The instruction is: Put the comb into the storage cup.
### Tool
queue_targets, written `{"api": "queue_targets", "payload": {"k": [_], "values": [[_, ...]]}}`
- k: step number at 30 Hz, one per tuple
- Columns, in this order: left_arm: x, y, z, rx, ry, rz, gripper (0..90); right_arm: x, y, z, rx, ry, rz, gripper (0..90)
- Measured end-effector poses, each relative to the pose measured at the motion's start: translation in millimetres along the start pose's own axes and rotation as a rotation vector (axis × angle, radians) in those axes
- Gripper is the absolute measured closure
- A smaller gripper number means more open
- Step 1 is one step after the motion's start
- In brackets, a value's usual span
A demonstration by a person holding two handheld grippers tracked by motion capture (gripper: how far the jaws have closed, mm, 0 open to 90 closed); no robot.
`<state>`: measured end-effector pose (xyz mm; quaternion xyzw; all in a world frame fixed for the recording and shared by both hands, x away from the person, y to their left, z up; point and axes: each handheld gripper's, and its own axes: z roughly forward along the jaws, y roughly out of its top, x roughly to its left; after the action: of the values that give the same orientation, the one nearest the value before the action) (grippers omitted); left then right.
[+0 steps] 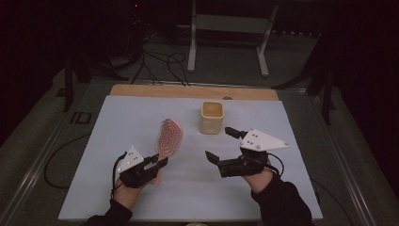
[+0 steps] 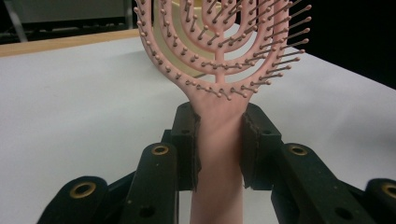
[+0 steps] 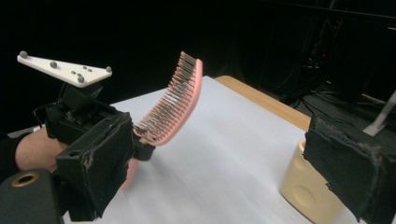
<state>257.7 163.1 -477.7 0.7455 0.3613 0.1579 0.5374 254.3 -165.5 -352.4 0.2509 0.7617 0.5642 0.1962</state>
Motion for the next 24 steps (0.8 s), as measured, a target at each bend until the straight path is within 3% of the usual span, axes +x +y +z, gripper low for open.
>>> {"api": "queue_targets", "payload": {"k": [8,24], "values": [[0.0,0.0,0.0,-0.002,0.001,0.005,71.3,7.4,9.0,19.5,-0.001,0.012,0.002,7.7],[-0.1,-0.3,0.5,-0.006,-0.003,0.008,71.4,22.3,11.1,62.7,0.034,0.051,0.071,7.6]]}}
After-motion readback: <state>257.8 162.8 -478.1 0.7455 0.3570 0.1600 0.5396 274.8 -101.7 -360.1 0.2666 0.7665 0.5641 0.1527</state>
